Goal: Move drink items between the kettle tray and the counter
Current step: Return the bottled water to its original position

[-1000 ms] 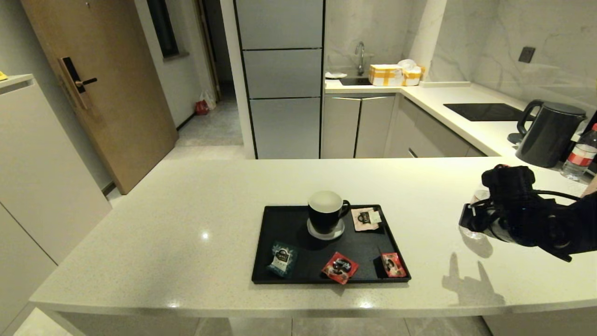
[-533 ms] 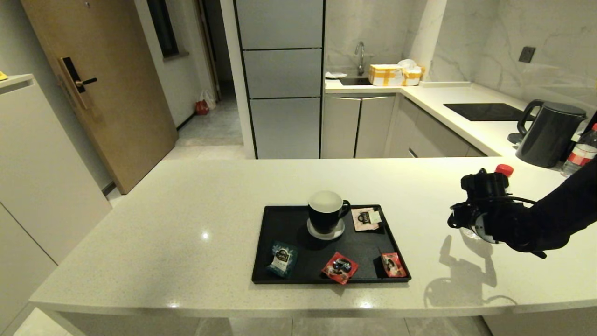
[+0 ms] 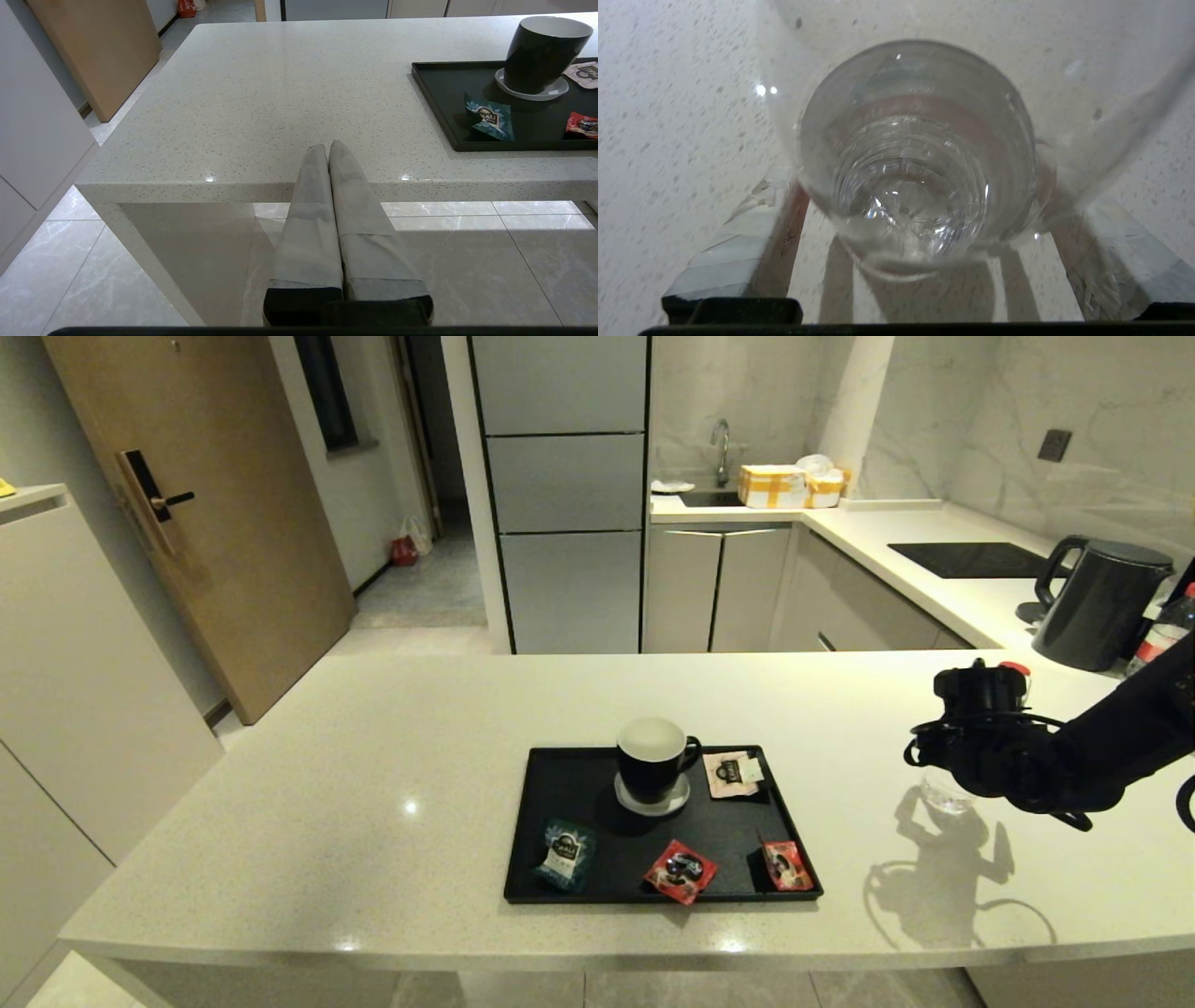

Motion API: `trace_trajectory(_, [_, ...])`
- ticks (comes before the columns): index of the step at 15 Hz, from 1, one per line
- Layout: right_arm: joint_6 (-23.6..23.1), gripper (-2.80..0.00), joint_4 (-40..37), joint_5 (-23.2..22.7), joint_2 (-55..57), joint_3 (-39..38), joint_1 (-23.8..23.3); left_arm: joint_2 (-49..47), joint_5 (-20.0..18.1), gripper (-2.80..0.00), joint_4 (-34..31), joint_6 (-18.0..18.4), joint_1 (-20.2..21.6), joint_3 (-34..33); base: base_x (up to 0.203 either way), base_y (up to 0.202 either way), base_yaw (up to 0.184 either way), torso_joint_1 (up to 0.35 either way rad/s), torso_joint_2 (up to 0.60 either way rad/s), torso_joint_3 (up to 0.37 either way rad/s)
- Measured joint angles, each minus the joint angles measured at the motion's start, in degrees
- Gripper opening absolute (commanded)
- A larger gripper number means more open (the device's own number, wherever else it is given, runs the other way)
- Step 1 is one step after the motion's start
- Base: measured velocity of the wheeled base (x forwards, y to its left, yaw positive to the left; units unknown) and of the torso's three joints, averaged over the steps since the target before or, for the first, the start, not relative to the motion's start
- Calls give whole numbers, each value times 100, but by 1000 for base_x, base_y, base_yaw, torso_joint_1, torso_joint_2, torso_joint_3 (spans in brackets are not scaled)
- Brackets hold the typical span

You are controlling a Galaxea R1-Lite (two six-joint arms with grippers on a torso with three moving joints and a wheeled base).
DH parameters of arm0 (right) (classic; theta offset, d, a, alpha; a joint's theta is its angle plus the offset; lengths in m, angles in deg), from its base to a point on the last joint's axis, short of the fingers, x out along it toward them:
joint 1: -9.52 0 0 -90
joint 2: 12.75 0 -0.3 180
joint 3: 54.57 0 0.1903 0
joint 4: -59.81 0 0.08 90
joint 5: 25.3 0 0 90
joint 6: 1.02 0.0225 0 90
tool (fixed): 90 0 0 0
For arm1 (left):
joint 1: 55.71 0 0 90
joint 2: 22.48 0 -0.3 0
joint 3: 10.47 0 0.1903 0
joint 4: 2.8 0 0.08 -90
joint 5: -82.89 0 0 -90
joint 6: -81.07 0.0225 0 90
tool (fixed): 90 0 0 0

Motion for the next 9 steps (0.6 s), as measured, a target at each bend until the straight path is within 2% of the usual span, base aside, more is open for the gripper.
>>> trace_trajectory(1, [-31,-280,-5,-8,42,62,-54,0,0,-280,2,-3,0,0,0,0,0,0,0,0])
trace_trajectory(6, [-86,-280,-59,-67,34,10,-102,0,0,-280,0,-1,0,0,0,0,0,0,0,0])
trace_trajectory(9, [-87,-280,-129,-102,-251,-263,45,0,0,-280,5,-1,0,0,0,0,0,0,0,0])
